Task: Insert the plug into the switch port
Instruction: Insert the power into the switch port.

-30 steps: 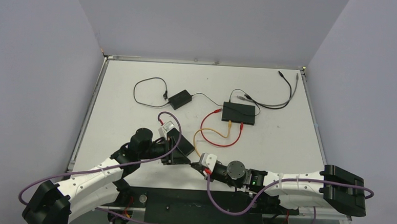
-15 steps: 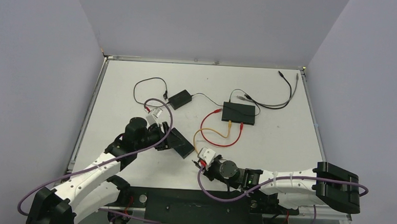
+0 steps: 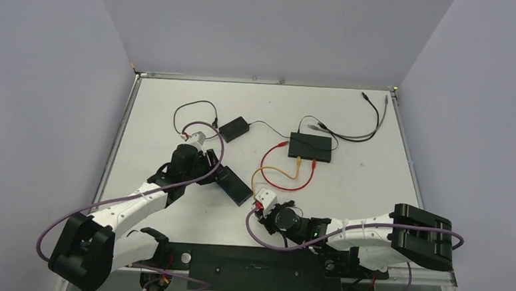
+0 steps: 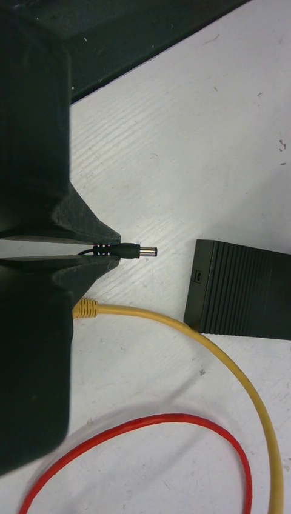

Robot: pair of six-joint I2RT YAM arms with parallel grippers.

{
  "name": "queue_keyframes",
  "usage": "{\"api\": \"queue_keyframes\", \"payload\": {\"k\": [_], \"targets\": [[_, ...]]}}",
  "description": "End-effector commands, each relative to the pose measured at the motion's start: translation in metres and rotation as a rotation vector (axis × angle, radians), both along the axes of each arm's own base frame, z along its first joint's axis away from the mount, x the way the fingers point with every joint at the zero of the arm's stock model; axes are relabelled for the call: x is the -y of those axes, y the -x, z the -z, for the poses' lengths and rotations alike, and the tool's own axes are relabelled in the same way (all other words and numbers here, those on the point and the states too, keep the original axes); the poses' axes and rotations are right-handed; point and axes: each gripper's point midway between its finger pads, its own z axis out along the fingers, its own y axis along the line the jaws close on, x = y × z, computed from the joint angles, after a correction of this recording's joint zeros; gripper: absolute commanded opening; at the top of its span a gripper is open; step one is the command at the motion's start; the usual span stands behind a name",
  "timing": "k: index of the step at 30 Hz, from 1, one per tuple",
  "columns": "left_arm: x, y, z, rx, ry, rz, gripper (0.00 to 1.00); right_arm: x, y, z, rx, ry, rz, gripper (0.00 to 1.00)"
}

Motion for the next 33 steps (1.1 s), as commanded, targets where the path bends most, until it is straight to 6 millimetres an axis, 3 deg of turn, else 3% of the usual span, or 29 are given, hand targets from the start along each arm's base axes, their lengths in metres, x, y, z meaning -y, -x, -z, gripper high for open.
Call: {"api": "queue_keyframes", "payload": {"k": [1,10,17,22,28,33], "targets": [[-0.006,-0.033,-0.001,0.106,-0.02,-0.053,0.46,-0.009,-0.011,-0.013,-0.013,-0.068,0.067,0.0],[-0.014,-0.054,0.027,0.101,-0.091,-0.083,0.46,-0.017,-0.006,0.001,-0.06,-0.084,0.063,0.0],[-0.014,-0.067,0.032,0.107,-0.106,-0.083,0.46,-0.02,-0.01,0.01,-0.096,-0.11,0.102,0.0],[-0.002,-0.062,0.04,0.08,-0.063,-0.028,0.46,-0.022,-0.018,0.011,-0.092,-0.123,0.132,0.0],[0.01,-0.043,0.049,0.027,0.001,0.036,0.45,-0.024,-0.034,0.011,-0.068,-0.128,0.188,0.0],[0.008,-0.026,0.056,-0.007,0.008,0.056,0.44,-0.031,-0.036,0.013,-0.066,-0.115,0.18,0.0]]}}
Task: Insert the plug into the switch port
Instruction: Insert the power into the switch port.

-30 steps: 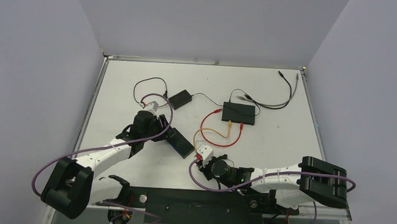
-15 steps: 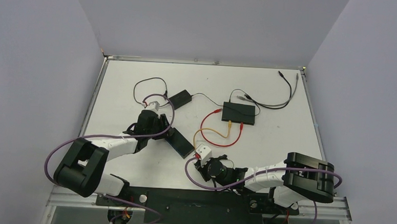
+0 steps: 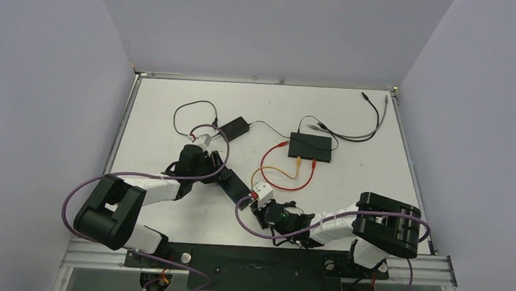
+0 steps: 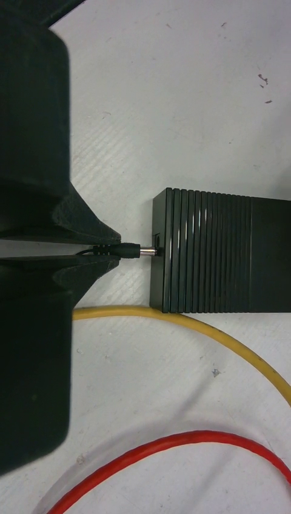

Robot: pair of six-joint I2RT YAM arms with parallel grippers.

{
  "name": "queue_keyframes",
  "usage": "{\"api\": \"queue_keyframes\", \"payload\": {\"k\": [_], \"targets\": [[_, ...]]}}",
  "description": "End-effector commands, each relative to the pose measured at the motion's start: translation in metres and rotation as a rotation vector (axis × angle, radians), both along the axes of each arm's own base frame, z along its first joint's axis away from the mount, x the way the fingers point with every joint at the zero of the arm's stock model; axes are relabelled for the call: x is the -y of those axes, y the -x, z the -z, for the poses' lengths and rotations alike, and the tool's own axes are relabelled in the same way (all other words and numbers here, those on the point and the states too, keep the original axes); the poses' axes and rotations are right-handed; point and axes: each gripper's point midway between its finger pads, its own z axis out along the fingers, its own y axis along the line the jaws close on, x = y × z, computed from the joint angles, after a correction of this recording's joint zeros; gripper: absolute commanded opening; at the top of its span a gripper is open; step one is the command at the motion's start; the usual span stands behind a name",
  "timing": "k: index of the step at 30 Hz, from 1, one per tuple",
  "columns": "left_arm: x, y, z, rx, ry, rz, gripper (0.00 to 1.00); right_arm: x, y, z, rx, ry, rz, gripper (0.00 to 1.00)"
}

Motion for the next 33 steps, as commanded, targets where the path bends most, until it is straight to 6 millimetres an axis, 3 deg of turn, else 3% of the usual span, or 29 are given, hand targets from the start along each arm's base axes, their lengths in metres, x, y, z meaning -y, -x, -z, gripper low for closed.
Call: {"api": "queue_keyframes", "payload": {"k": [1,10,33], "targets": [[0.005,0.01,-0.005,0.009,0.042,0.04,0.44,-0.021,-0.013,-0.023,0.034,-0.092,0.032,0.0],[-0.004,0.019,0.002,0.004,0.008,0.035,0.44,-0.026,-0.01,-0.02,0.013,-0.093,0.016,0.0],[-0.005,0.023,0.016,-0.027,0.0,0.032,0.44,-0.027,-0.009,-0.038,0.046,-0.114,0.021,0.0]]}}
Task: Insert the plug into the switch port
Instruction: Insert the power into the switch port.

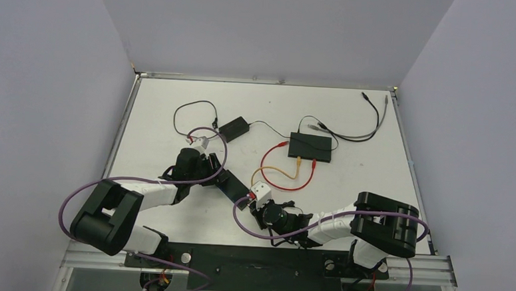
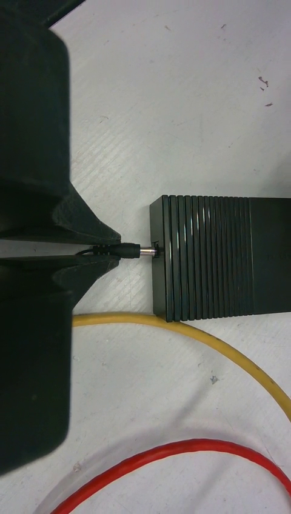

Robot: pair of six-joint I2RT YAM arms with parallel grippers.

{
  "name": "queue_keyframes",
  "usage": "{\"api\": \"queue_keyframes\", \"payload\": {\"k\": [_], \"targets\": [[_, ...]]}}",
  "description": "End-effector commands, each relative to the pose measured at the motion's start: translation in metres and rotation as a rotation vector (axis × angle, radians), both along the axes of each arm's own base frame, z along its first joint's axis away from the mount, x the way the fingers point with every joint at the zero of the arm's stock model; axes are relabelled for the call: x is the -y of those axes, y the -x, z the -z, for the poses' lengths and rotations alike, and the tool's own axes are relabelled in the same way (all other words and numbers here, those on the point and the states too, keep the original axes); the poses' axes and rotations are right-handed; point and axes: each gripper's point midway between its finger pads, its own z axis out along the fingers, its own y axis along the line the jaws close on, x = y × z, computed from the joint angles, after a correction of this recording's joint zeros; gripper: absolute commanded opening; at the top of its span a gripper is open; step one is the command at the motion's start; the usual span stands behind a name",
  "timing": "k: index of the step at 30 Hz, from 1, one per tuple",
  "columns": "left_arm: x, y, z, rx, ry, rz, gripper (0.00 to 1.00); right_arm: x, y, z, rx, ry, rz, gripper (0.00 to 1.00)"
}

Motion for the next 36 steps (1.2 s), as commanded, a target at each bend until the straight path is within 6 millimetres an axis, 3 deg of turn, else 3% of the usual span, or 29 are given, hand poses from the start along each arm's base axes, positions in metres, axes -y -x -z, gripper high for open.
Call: {"api": "queue_keyframes", "payload": {"k": [1,13,22,36], "targets": [[0.0,0.013,0.015,-0.053,-0.012,0.028,0.44,-0.023,-0.008,-0.04,0.048,-0.123,0.015,0.0],[0.001,0.015,0.014,-0.055,-0.005,0.034,0.44,-0.024,-0.01,-0.036,0.049,-0.101,0.022,0.0],[0.008,0.027,0.016,-0.078,0.025,0.067,0.43,-0.025,-0.021,-0.041,0.076,-0.078,-0.02,0.0],[0.024,0.049,0.019,-0.09,0.019,0.115,0.4,-0.036,-0.034,-0.067,0.108,-0.046,-0.148,0.0]]}}
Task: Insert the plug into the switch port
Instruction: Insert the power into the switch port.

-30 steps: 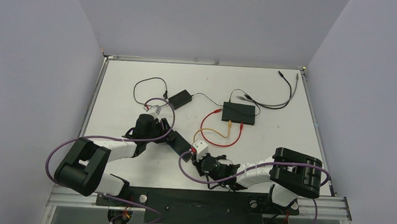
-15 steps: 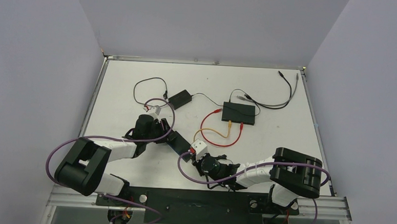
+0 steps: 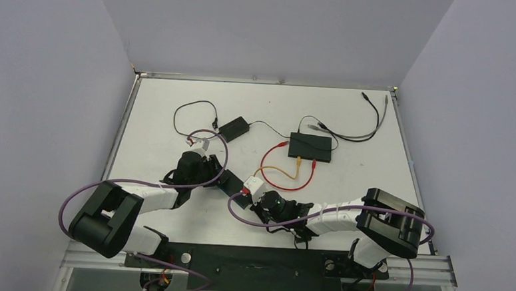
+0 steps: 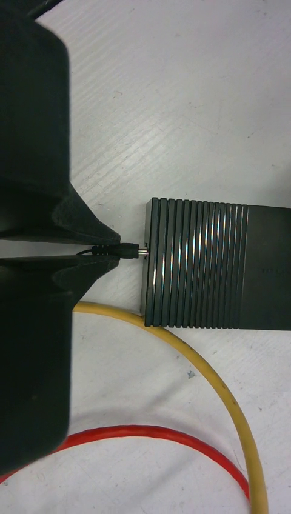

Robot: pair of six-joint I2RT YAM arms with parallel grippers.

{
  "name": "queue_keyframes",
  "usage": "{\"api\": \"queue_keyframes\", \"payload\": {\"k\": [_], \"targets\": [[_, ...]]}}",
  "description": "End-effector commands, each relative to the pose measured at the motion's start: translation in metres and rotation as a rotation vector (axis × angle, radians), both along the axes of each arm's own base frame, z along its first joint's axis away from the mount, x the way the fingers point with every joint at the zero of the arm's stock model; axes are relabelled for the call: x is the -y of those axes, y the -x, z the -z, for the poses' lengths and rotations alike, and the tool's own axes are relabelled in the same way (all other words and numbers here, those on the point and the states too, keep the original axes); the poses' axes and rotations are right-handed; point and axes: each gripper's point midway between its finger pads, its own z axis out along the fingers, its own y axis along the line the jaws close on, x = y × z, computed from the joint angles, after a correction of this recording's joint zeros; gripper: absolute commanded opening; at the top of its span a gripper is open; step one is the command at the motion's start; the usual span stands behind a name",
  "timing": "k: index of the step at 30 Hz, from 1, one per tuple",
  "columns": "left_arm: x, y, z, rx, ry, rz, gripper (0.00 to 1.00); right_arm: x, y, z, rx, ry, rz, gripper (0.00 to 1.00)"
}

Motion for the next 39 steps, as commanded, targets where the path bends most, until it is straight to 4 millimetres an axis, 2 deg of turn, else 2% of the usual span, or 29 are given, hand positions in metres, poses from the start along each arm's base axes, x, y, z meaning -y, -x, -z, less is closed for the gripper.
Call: {"api": "queue_keyframes", "payload": {"k": [1,17,32,35,39], "targets": [[0.021,0.049,0.02,-0.138,0.019,0.126,0.4,-0.038,-0.022,-0.066,0.109,-0.183,-0.026,0.0],[0.032,0.073,0.022,-0.15,0.024,0.165,0.39,-0.049,-0.035,-0.094,0.194,-0.224,-0.081,0.0],[0.05,0.088,0.008,-0.121,0.074,0.232,0.37,-0.069,-0.041,-0.128,0.275,-0.252,-0.253,0.0],[0.054,0.094,0.006,-0.121,0.098,0.254,0.37,-0.071,-0.037,-0.129,0.276,-0.24,-0.295,0.0],[0.056,0.104,0.001,-0.12,0.124,0.27,0.37,-0.061,-0.04,-0.123,0.249,-0.21,-0.316,0.0]]}}
